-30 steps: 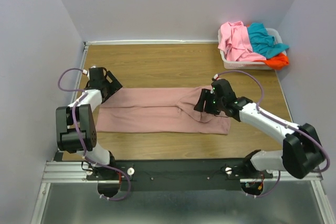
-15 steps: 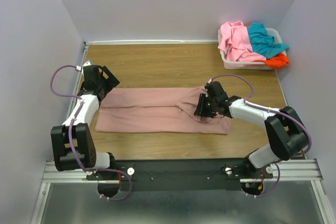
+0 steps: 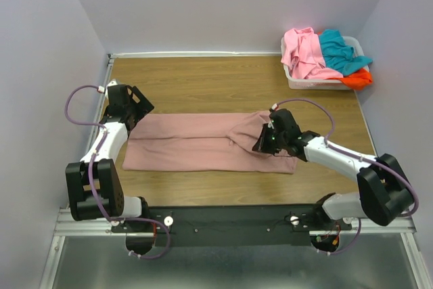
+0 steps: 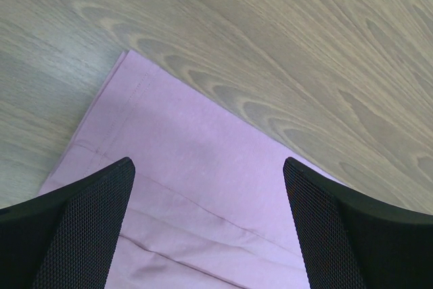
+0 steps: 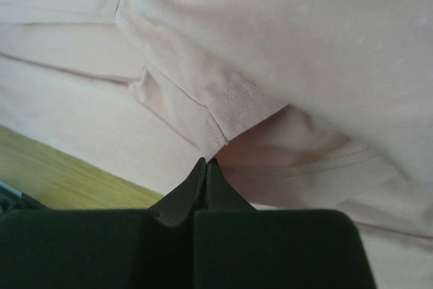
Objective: Fold and stack the t-shirts
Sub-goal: Fold the tshirt
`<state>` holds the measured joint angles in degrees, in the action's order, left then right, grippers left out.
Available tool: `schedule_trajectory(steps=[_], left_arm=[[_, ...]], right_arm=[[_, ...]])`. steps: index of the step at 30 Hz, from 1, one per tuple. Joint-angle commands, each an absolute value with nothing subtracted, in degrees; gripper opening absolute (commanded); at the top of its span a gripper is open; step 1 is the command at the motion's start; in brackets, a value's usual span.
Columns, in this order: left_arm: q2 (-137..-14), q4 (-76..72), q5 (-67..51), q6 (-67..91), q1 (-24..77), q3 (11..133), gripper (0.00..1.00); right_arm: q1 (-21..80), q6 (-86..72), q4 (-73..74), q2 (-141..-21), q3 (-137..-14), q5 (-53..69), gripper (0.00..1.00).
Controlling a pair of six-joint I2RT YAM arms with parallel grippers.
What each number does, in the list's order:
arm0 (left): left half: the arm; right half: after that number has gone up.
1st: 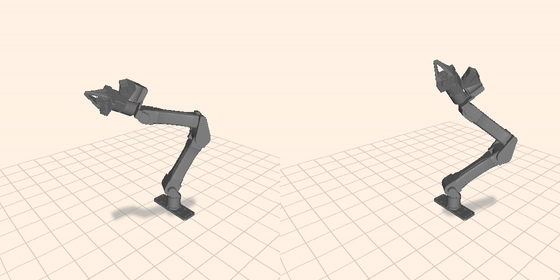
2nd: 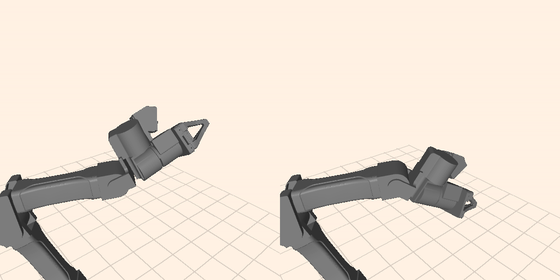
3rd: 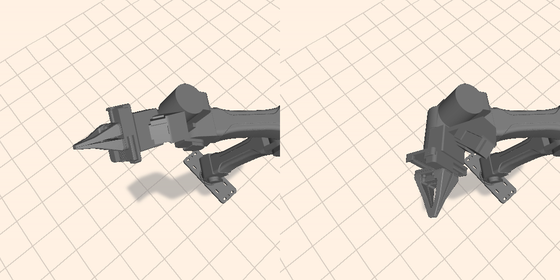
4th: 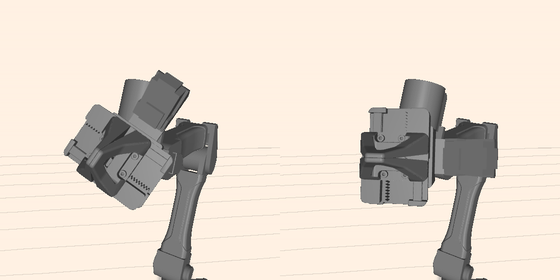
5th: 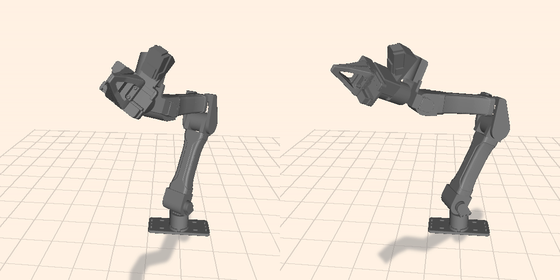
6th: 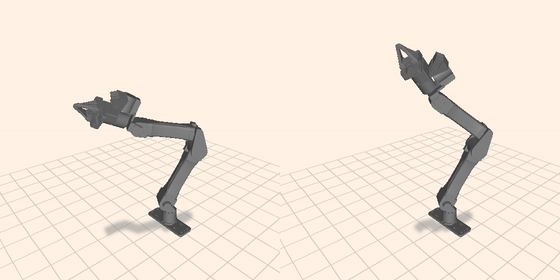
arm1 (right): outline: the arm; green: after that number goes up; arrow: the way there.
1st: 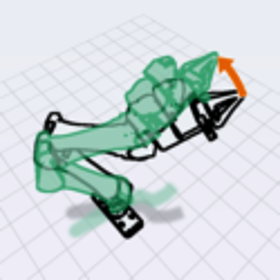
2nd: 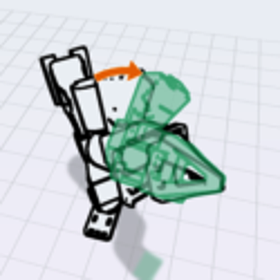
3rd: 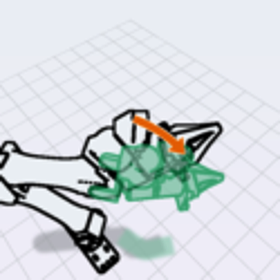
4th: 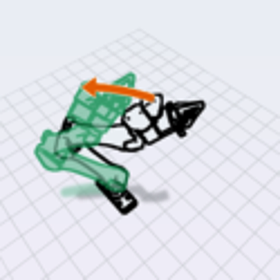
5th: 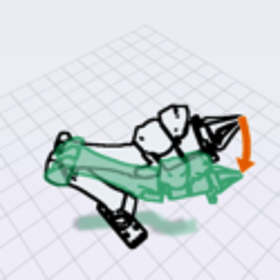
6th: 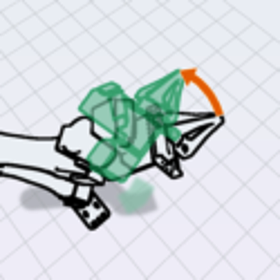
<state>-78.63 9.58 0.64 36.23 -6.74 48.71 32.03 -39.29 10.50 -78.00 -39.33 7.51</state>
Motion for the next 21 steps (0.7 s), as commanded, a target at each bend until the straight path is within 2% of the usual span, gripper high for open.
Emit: schedule_trajectory(steps=[1, 11, 13, 14, 15, 16, 17, 18, 21], left_arm=[[-77.9, 9.8, 1.7, 36.4, -6.9, 47.8, 0.98], [-79.2, 9.5, 1.3, 36.1, -6.9, 48.2, 0.98], [-79.4, 9.5, 1.4, 36.1, -6.9, 48.3, 0.98], [-79.5, 9.6, 1.4, 36.1, -6.9, 48.3, 0.98], [-79.6, 9.5, 1.3, 36.1, -6.8, 48.3, 0.98], [-79.9, 9.4, 1.2, 36.2, -6.9, 48.3, 0.98], [-80.0, 9.5, 1.1, 36.1, -6.7, 48.3, 0.98], [-80.2, 9.5, 1.1, 36.0, -6.8, 48.5, 0.98], [-81.1, 9.5, 0.7, 35.8, -6.8, 49.0, 0.98]], right_arm=[[34.6, -42.4, 9.9, -73.8, -36.0, 9.5, 0.00], [44.5, -53.1, 4.8, -67.1, -28.7, 1.8, 0.02], [46.0, -54.0, 3.4, -67.1, -27.2, 1.0, 0.06], [46.5, -53.8, 3.3, -67.3, -27.2, 0.8, 0.11], [46.8, -53.4, 3.3, -67.8, -27.2, 0.5, 0.29], [47.2, -51.8, 3.4, -67.9, -27.6, 1.1, 0.37], [47.2, -50.3, 3.4, -67.9, -27.9, 2.1, 0.48], [47.3, -49.0, 3.8, -67.2, -28.2, 3.0, 0.53], [47.3, -43.8, 8.5, -65.4, -31.6, 1.9, 0.59]])
